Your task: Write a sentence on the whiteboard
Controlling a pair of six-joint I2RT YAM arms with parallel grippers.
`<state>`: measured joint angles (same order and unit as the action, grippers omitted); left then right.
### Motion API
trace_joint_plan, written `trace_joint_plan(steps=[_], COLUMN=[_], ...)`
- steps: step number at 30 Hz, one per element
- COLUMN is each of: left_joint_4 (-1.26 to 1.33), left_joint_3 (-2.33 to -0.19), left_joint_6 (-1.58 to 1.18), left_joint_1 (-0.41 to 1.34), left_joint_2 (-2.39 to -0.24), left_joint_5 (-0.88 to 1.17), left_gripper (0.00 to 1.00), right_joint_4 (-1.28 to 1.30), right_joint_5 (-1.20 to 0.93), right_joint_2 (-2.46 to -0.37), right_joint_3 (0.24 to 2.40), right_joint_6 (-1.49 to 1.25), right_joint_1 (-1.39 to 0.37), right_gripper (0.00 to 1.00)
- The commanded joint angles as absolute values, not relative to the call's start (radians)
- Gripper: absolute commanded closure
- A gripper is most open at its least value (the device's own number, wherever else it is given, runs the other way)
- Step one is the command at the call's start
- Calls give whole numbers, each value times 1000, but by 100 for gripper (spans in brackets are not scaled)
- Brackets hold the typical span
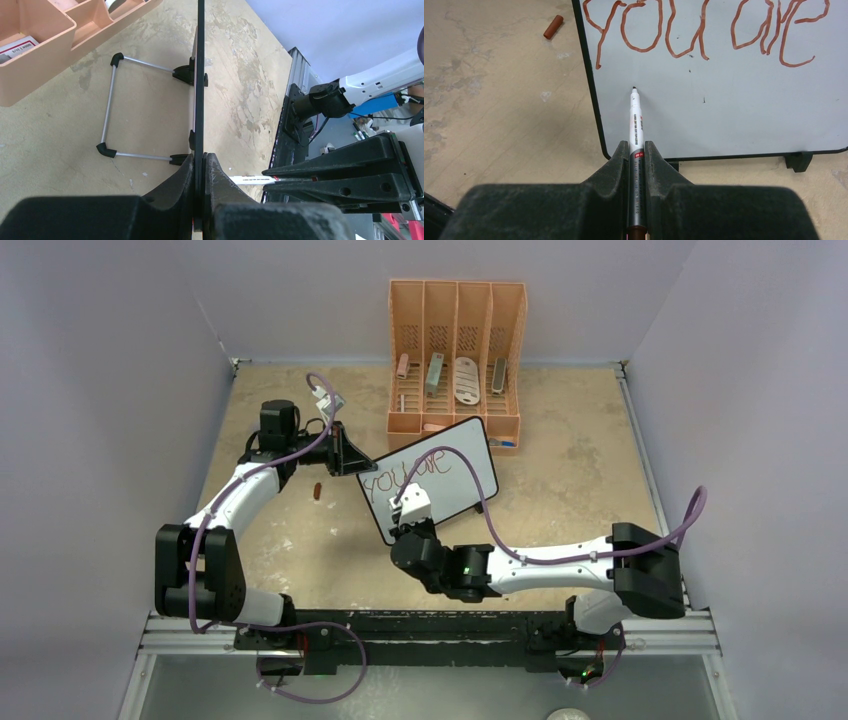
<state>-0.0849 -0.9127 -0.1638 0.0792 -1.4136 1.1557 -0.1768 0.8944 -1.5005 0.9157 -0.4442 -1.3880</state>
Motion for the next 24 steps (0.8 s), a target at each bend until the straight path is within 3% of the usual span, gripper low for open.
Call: trace_joint_plan(steps=[1,24], left_joint_4=[-77,-77], left_joint_3=[-941,-941], left_joint_6=[-146,-144], left_joint_1=[89,89], left_joint_2=[-1393,-1389], left_joint_5=[1162,1161], left_gripper=[100,100], right_joint_4=[-183,-206], right_joint_5=[904,895], right_joint_2=[-1501,-1541], right_joint_3=[960,1006], right_joint_6=[-447,-396], right_joint_1=[-1395,-1395], right_gripper=[100,100])
